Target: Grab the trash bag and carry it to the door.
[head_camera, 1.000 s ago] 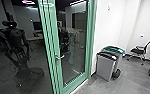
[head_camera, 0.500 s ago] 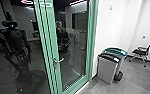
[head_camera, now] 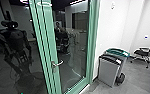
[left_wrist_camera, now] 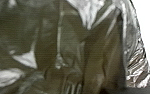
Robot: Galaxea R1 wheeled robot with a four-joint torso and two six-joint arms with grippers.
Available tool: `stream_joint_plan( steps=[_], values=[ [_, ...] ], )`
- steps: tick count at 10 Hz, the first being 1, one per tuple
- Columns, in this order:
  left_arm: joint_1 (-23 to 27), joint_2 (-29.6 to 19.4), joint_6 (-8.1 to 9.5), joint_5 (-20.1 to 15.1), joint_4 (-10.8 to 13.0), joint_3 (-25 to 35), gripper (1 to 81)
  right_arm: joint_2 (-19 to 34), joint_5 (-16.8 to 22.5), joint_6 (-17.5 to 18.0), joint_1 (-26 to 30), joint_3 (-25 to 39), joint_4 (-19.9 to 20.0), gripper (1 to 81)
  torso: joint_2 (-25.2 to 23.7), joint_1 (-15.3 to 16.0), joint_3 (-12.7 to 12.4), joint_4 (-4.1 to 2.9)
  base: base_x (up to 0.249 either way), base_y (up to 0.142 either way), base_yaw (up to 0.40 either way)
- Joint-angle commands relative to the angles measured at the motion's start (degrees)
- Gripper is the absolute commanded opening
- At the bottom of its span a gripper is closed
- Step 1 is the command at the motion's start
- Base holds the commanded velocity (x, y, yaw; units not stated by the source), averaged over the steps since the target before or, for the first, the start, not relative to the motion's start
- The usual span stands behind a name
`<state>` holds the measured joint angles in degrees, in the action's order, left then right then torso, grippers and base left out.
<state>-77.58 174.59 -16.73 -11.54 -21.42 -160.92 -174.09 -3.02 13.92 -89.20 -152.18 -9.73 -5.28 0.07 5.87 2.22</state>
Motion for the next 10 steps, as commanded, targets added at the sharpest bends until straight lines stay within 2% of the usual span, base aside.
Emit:
stream_joint_plan(
  steps=[1,10],
  values=[
    [4.06,-0.12,-0.59,-3.75,0.15,-0.01,1.0,-0.31,2.76,-0.3,2.66,0.4,-0.64,81.1,0.0,0.0,0.0,0.0,0.171,0.0,0.0],
    [4.06,-0.12,-0.68,-3.75,0.24,-0.01,1.0,-0.31,2.76,-0.3,2.84,0.4,-0.64,81.1,0.0,-0.02,0.0,0.0,0.141,0.0,0.0]
  ],
)
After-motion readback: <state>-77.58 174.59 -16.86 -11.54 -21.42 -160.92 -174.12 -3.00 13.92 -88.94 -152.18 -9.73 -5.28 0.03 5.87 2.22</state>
